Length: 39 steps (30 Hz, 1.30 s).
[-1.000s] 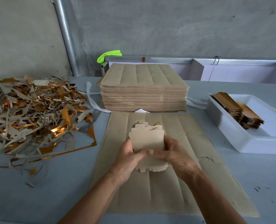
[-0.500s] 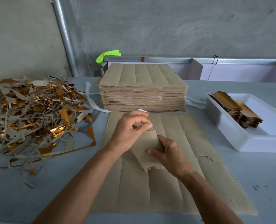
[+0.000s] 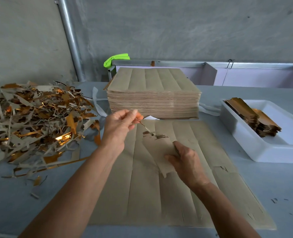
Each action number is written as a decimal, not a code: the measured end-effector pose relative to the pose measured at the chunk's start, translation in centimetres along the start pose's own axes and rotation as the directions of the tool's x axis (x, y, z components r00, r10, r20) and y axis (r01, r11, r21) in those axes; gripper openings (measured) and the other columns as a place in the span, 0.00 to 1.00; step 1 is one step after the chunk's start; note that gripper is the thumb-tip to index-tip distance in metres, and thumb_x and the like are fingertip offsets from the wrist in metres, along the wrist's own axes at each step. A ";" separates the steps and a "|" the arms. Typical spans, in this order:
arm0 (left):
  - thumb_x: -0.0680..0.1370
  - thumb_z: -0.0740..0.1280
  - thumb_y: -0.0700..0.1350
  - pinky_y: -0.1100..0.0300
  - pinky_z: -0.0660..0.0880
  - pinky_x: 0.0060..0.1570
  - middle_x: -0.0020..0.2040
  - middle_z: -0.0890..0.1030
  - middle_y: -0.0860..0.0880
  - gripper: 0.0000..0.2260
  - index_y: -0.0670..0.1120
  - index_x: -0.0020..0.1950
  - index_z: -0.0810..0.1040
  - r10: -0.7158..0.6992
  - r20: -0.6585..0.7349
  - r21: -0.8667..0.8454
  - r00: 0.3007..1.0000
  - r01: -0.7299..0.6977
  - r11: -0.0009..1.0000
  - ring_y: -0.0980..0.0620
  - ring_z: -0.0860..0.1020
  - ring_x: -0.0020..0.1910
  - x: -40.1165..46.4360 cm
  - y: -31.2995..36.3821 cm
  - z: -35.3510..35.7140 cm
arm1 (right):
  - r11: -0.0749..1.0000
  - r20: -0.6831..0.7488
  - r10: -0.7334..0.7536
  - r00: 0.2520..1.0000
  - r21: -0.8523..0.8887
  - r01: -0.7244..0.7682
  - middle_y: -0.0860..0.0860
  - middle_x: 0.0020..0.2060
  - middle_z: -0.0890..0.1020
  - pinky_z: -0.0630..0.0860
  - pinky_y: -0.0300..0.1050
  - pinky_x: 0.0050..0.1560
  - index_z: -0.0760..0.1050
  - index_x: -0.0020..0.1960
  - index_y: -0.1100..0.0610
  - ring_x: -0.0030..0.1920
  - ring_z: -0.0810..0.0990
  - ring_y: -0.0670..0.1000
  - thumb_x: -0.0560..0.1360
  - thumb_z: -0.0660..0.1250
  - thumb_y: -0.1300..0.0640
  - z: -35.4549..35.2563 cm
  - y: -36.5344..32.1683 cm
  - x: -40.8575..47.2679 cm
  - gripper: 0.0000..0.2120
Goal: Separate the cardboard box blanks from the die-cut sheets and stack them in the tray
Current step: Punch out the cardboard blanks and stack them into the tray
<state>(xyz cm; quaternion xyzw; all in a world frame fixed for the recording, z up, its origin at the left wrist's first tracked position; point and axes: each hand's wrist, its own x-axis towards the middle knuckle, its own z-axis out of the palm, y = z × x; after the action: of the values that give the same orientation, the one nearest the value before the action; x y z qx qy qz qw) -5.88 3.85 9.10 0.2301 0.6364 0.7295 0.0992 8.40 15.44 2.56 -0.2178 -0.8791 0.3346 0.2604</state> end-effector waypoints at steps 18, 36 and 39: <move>0.78 0.63 0.54 0.45 0.69 0.60 0.62 0.73 0.37 0.22 0.38 0.63 0.71 0.139 -0.417 0.711 0.898 0.227 0.666 0.38 0.70 0.61 2.7 -3.2 -5.9 | 0.984 -0.178 0.178 0.968 0.033 -0.175 0.59 0.33 0.76 0.75 0.56 0.35 0.70 0.43 0.65 0.36 0.74 0.64 0.70 0.63 0.67 1.4 -1.0 1.2 0.03; 0.77 0.66 0.43 0.46 0.79 0.43 0.57 0.77 0.42 0.14 0.46 0.62 0.70 -0.547 0.190 -0.443 0.815 0.569 0.693 0.42 0.78 0.54 -3.2 -7.5 1.3 | 0.882 -0.055 0.334 0.941 0.371 -0.291 0.52 0.61 0.73 0.76 0.45 0.50 0.66 0.71 0.56 0.54 0.75 0.48 0.75 0.69 0.51 1.2 0.9 -0.2 0.27; 0.72 0.69 0.44 0.50 0.80 0.41 0.55 0.79 0.42 0.16 0.48 0.58 0.73 -0.470 0.297 -0.481 0.831 0.556 0.678 0.43 0.80 0.53 -3.8 -7.7 2.0 | 0.467 0.234 0.465 0.853 0.754 -0.462 0.52 0.54 0.78 0.78 0.43 0.40 0.67 0.68 0.57 0.50 0.79 0.52 0.74 0.70 0.58 1.1 0.8 0.3 0.25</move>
<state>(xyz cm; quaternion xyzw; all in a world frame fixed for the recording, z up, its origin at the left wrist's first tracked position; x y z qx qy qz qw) -2.77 5.24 1.01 0.0571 0.4294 0.8033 0.4088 7.73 15.62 1.41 -0.3107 -0.5463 0.7430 0.2300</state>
